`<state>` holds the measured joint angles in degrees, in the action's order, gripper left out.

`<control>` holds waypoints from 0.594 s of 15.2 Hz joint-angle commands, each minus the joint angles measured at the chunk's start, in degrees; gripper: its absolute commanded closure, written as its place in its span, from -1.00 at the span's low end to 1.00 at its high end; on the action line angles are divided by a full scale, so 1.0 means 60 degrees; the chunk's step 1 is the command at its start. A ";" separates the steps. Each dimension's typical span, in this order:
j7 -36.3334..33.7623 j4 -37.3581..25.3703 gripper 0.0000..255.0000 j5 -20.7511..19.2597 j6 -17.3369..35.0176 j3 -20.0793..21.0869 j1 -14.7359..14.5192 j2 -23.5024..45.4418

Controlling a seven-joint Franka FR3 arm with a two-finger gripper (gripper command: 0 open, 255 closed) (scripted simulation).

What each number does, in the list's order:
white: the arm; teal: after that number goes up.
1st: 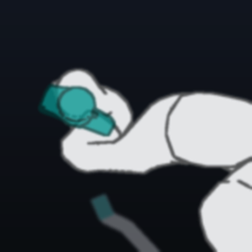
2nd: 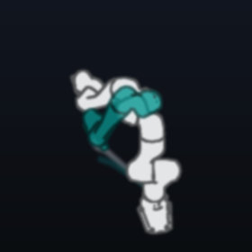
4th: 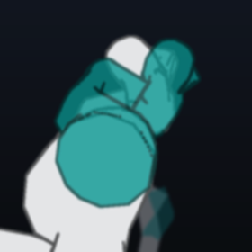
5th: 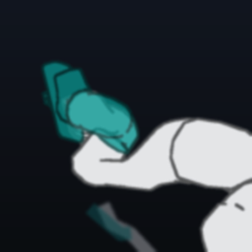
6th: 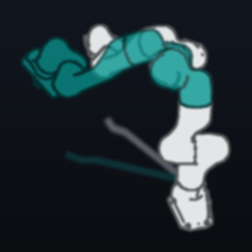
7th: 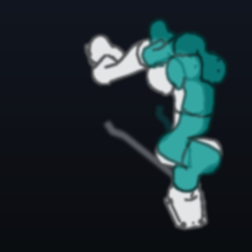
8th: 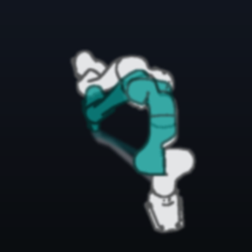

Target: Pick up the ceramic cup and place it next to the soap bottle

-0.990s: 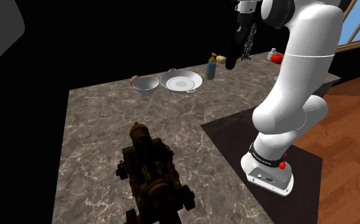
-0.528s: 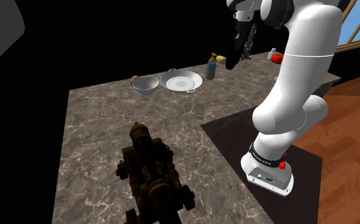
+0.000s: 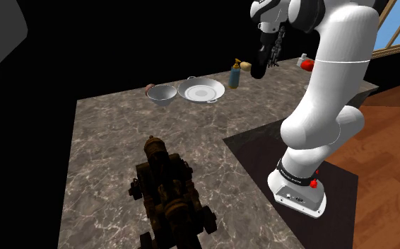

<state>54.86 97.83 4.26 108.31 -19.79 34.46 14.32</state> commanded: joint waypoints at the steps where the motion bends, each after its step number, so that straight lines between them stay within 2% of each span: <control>1: -0.0004 0.0203 1.00 0.0022 0.0253 0.0014 -0.0011 0.0047; 9: 0.0076 0.0830 1.00 0.0155 0.1176 0.0057 0.0010 0.0361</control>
<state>55.21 102.38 5.04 114.59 -19.48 34.47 16.17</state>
